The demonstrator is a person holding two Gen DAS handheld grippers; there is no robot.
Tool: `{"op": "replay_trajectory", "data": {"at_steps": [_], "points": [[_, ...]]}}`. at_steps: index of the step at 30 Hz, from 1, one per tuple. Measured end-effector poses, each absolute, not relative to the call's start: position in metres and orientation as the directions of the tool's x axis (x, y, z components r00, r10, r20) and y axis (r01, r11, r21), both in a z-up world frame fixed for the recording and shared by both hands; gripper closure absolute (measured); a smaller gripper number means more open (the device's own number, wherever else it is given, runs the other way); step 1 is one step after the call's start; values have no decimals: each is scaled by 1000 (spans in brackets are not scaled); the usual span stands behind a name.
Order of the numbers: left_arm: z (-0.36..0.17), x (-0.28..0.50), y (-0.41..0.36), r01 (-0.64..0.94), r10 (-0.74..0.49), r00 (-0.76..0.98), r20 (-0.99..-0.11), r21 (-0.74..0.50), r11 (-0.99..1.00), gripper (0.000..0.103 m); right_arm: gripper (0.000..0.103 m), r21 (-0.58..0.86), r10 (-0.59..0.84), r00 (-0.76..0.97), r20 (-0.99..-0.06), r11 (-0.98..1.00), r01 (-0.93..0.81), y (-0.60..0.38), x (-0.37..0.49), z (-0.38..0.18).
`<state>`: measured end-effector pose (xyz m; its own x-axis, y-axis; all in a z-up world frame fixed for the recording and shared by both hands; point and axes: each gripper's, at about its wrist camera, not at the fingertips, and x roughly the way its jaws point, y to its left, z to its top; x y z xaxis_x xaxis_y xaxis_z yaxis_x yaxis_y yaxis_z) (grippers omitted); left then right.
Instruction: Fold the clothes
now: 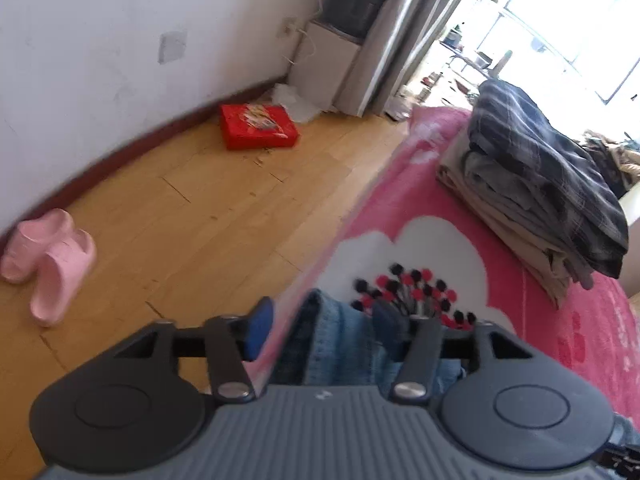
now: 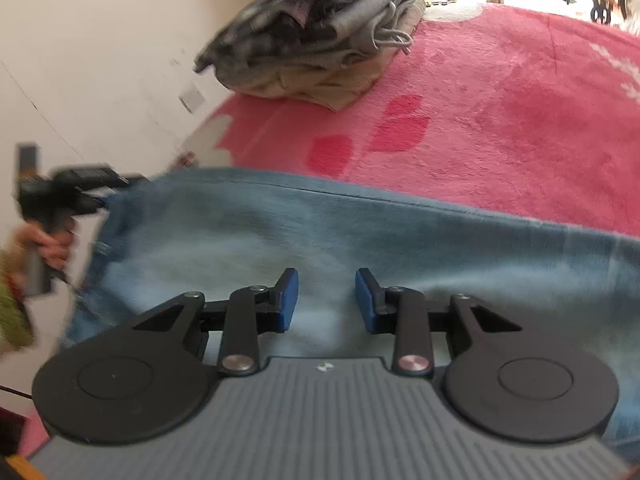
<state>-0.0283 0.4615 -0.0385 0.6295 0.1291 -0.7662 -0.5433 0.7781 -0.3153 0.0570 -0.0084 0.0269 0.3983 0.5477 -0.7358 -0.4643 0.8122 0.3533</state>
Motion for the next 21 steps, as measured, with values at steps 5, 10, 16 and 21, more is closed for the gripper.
{"op": "replay_trajectory", "data": {"at_steps": [5,10,16,21], "points": [[5,-34,436,-411,160,688,-708,-199,890,34,70,301,568,455,-686,790,-534,-21,72,53],[9,9,360,52,-56,642,-765,-29,998,27,44,104,515,429,-742,721,-685,-20,105,57],[-30,34,296,393,-46,568,-822,222,892,26,38,10,446,322,-835,597,-802,-2,127,34],[-39,35,299,390,-62,591,-805,217,895,49,68,-69,434,380,-817,581,-811,6,121,40]]}}
